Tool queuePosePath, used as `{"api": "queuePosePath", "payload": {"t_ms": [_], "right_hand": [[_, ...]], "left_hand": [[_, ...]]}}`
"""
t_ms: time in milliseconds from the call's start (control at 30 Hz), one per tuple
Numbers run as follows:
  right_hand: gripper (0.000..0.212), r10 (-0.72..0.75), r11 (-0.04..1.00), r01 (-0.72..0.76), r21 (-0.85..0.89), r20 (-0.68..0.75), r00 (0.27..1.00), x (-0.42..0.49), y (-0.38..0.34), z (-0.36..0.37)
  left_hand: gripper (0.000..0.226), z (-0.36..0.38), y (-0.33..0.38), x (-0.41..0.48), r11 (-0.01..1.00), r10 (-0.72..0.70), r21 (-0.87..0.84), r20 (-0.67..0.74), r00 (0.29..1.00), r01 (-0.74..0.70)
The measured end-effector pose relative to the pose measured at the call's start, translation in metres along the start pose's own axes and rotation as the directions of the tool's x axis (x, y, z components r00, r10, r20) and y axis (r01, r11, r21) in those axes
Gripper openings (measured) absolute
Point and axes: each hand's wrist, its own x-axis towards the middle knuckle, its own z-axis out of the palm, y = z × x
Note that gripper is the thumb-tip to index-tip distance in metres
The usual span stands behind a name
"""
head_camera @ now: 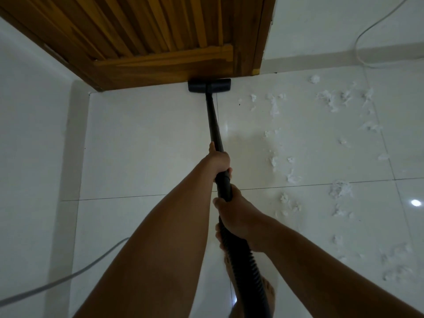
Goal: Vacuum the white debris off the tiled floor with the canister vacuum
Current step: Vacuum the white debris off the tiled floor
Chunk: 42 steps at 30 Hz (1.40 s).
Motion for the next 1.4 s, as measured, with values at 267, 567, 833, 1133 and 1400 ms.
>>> {"api": "queuePosePath", "payload": {"t_ms": [267,567,833,1133,1400], "right_hand": [[0.051,0.028,1.0,-0.027,-0.003,0.024,0.999,-0.027,0.004,-0.007],[0.053,0.053,0.997,-0.053,-0.059,0.004,0.999,-0.087,0.04,-0.007],[0.049,0.015,0.992,-0.019,-0.124,-0.032,0.999,-0.116,0.073,-0.022],[0.051,0.028,0.999,-0.028,-0.022,0.007,1.0,-0.103,0.077,-0.036],[0.054,0.054,0.996,-0.054,0.067,-0.011,0.998,-0.085,0.054,-0.038]], "left_hand": [[0.071,0.007,-0.008,-0.021,0.999,-0.033,0.008,0.001,0.999,0.033],[0.066,0.022,-0.047,-0.089,0.998,-0.048,0.047,0.042,0.998,0.046],[0.071,0.046,-0.07,-0.131,0.995,-0.096,0.005,0.068,0.993,0.096],[0.07,0.061,-0.057,-0.127,0.996,-0.084,0.008,0.08,0.993,0.084],[0.072,0.058,-0.034,-0.103,0.998,-0.068,0.016,0.075,0.995,0.066]]}}
